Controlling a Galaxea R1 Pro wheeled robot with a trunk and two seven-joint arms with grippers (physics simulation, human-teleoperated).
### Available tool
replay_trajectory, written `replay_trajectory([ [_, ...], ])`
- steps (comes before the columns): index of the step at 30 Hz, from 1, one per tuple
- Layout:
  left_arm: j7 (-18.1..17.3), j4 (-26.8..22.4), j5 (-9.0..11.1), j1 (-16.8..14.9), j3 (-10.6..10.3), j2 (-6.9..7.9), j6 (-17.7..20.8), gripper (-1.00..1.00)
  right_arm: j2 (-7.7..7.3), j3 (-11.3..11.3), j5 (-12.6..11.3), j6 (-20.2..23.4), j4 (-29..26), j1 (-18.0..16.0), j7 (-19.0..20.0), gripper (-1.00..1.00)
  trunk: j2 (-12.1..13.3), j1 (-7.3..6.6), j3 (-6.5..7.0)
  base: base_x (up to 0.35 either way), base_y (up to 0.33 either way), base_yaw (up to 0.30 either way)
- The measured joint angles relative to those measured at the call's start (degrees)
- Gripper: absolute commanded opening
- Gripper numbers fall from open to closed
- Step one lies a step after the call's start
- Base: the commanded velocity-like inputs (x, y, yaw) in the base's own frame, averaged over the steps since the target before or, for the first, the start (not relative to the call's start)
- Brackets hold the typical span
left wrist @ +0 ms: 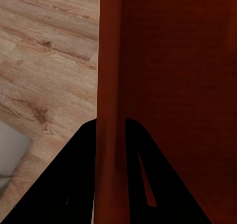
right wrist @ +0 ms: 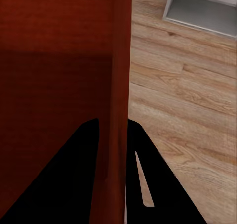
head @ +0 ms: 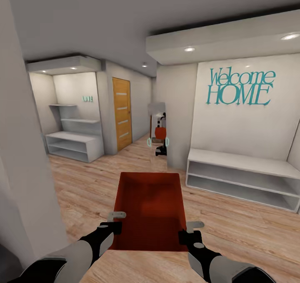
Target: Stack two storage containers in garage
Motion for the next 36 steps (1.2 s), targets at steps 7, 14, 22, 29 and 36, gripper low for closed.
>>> replay_trajectory([
  [7,0.00,0.00,0.00,0.00,-0.01,-0.01,-0.02,-1.00,-0.01,-0.01,0.00,-0.03,0.00,0.01,0.00,-1.00,0.00,0.00,0.00,0.322,0.000,0.000],
  [14,0.00,0.00,0.00,0.00,0.00,0.00,-0.02,-1.00,0.00,0.01,0.00,-0.02,0.00,0.00,0.00,-1.00,0.00,0.00,0.00,0.322,0.000,0.000],
  [22,0.00,0.00,0.00,0.00,0.00,0.00,0.01,-1.00,0.00,0.00,0.00,0.01,0.00,0.00,0.00,-1.00,0.00,0.00,0.00,0.322,0.000,0.000],
  [29,0.00,0.00,0.00,0.00,-0.01,0.00,0.02,-1.00,0.00,-0.01,0.00,0.01,0.00,0.01,0.00,-1.00,0.00,0.00,0.00,0.322,0.000,0.000],
  [36,0.01,-0.01,-0.03,0.00,0.01,0.00,0.01,-1.00,0.00,-0.05,0.03,0.00,0.00,0.01,0.01,-1.00,0.00,0.00,0.00,0.322,0.000,0.058],
])
